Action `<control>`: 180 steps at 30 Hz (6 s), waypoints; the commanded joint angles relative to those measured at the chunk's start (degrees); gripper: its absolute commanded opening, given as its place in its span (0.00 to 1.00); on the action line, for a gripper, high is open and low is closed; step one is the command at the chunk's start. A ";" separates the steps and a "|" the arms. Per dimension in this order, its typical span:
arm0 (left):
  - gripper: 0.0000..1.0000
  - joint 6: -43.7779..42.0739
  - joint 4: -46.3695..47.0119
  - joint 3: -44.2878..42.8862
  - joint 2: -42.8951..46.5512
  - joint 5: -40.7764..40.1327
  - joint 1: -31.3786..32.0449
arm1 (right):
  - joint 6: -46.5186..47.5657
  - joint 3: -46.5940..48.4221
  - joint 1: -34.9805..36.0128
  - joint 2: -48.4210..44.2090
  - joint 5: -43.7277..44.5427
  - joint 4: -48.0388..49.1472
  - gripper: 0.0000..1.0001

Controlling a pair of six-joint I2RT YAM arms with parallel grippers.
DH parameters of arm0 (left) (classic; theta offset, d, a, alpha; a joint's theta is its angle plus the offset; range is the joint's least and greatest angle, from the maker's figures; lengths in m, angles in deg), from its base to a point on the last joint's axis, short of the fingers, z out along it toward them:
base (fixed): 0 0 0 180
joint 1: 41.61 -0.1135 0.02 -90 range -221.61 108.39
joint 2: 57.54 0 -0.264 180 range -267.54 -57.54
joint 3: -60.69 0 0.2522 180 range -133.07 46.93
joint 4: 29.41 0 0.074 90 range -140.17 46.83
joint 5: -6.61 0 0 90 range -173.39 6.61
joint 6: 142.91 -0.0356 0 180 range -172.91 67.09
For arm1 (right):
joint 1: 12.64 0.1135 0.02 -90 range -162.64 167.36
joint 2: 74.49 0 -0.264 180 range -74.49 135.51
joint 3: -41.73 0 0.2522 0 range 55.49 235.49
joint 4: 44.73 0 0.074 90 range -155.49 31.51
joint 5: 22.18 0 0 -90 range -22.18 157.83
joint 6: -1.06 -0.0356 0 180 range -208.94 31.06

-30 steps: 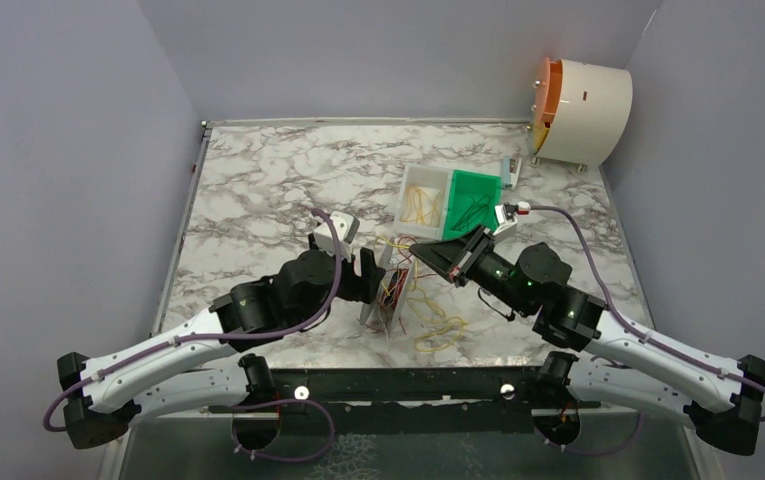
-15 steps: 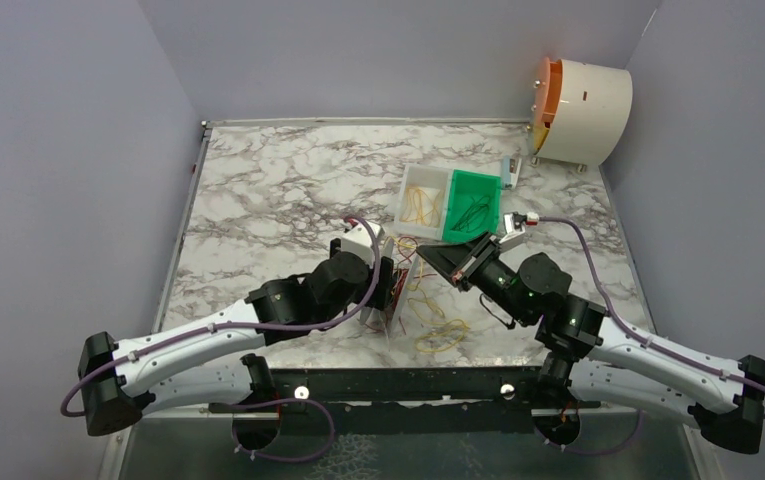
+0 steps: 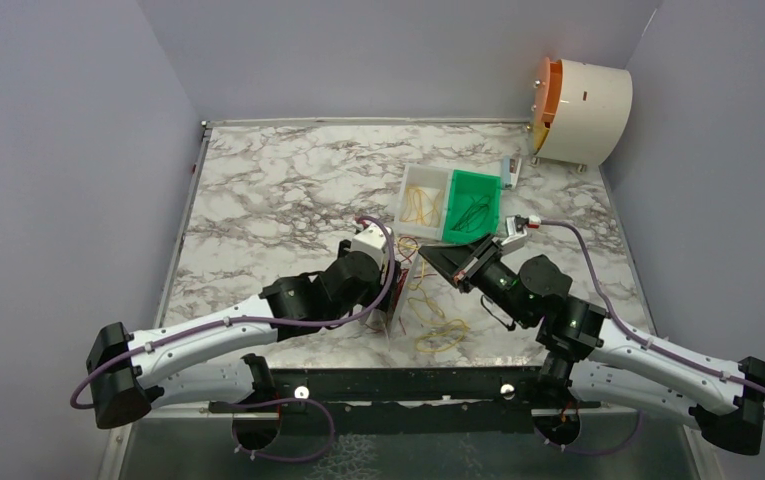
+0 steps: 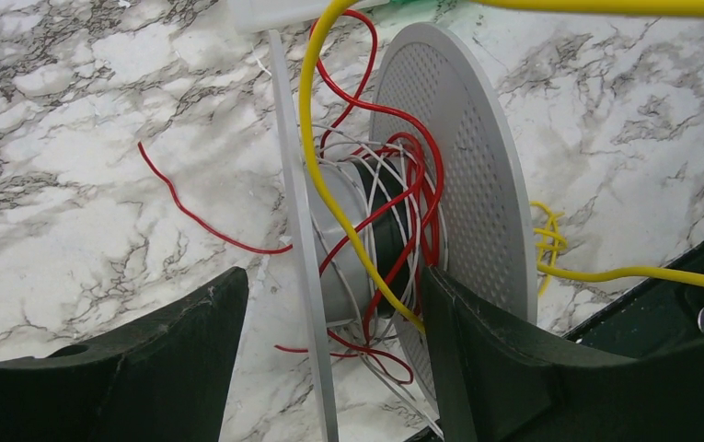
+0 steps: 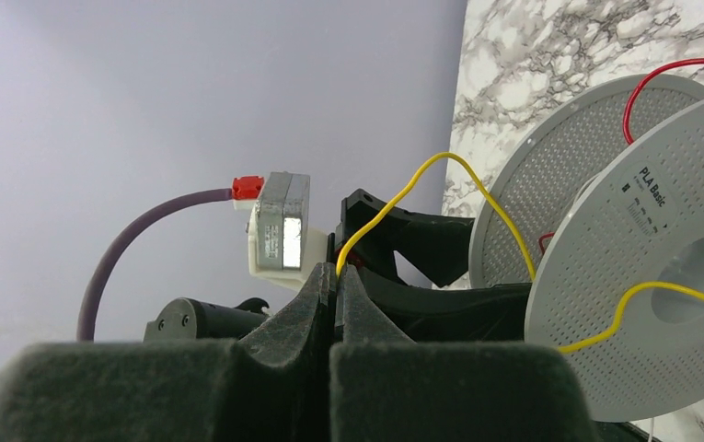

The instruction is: Wrap the cables

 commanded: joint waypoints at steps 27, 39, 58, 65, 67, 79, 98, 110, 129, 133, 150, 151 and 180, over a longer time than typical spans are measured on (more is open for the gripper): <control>0.00 -3.19 -1.44 -3.49 -0.69 -1.46 0.17 | -3.32 -2.22 0.42 -0.24 2.75 0.45 0.01; 0.00 -6.01 -4.57 -5.81 0.48 -2.92 0.24 | 3.40 0.74 0.46 -4.98 6.79 -12.05 0.01; 0.00 -11.00 -11.41 -14.84 4.60 -3.29 0.19 | 42.26 20.86 0.38 7.43 16.90 -21.57 0.14; 0.00 -12.39 -15.00 -21.50 3.38 -8.40 0.11 | 54.21 22.29 -0.53 13.79 15.62 -18.36 0.19; 0.00 -13.00 -15.43 -22.99 2.69 -9.33 0.04 | 55.02 21.31 -2.36 14.39 14.03 -16.95 0.21; 0.00 -15.45 -17.68 -28.80 -2.83 -9.68 -2.65 | 51.85 15.87 -18.54 17.25 -0.43 -14.06 0.41; 0.00 -16.56 -17.64 -40.10 -8.83 1.53 -17.38 | 46.85 1.89 -26.60 23.97 -30.99 -4.22 0.70; 0.00 -15.33 -19.30 -44.66 -9.44 2.42 -17.43 | 51.10 -2.43 -26.52 32.46 -36.43 8.82 0.71; 0.00 -14.69 -22.98 -47.92 -8.98 7.33 -17.38 | 63.41 -11.97 -26.52 49.63 -37.37 56.95 0.71; 0.00 -14.69 -23.58 -48.43 -8.91 7.57 -17.40 | 63.22 -12.45 -26.60 52.48 -38.02 62.95 0.70; 0.00 -13.22 -24.63 -50.29 -6.72 8.82 -17.42 | 63.50 -16.38 -26.52 48.80 -40.67 65.38 0.17; 0.00 -13.07 -24.63 -50.71 -6.54 8.93 -17.39 | 63.62 -17.04 -26.52 47.56 -40.71 64.74 0.13; 0.00 -16.70 -16.96 -52.91 -0.05 25.69 -17.39 | 29.58 -1.08 -26.69 18.82 -15.63 -14.18 0.01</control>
